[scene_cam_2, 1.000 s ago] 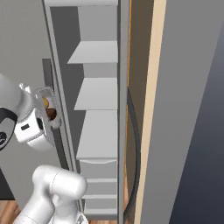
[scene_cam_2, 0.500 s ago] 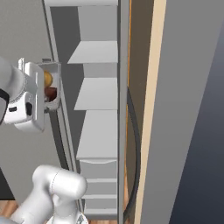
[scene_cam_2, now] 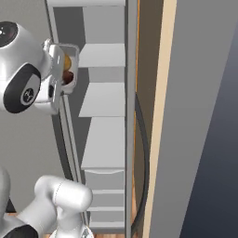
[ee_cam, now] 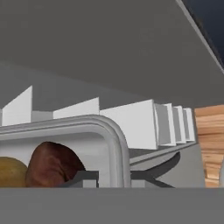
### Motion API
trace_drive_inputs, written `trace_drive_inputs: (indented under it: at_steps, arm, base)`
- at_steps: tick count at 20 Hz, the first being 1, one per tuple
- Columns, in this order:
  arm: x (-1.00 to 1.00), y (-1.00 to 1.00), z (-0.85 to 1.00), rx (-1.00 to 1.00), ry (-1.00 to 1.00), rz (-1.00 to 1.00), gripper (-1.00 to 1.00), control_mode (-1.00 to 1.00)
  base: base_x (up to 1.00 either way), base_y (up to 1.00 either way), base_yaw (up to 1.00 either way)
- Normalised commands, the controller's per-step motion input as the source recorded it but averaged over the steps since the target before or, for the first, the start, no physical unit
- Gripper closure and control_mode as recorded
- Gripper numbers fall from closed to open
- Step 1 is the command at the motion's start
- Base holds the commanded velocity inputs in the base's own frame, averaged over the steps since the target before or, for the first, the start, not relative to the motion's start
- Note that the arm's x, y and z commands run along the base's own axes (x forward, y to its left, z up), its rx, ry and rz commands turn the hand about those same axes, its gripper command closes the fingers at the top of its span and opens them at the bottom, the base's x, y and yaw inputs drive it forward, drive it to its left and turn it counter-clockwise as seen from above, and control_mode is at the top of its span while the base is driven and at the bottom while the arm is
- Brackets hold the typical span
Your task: Take the potato and sweet potato out of the freezer and place them in the tupperware container on the counter. Then put the tupperware containing the vegetables back in the freezer.
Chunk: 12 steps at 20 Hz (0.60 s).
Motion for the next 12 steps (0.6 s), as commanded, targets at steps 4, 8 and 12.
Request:
trace_drive_inputs:
  at_steps: [4, 8, 12]
  arm:
    - [0.83, 0.00, 0.00, 0.03, -0.12, 0.00, 1.00, -1.00]
    - [0.85, 0.00, 0.00, 0.00, -0.12, 0.00, 1.00, -1.00]
    - [0.89, 0.00, 0.00, 0.00, -0.09, 0.00, 1.00, -1.00]
  base:
    - [0.00, 0.00, 0.00]
    - [0.00, 0.00, 0.00]
    - [0.00, 0.00, 0.00]
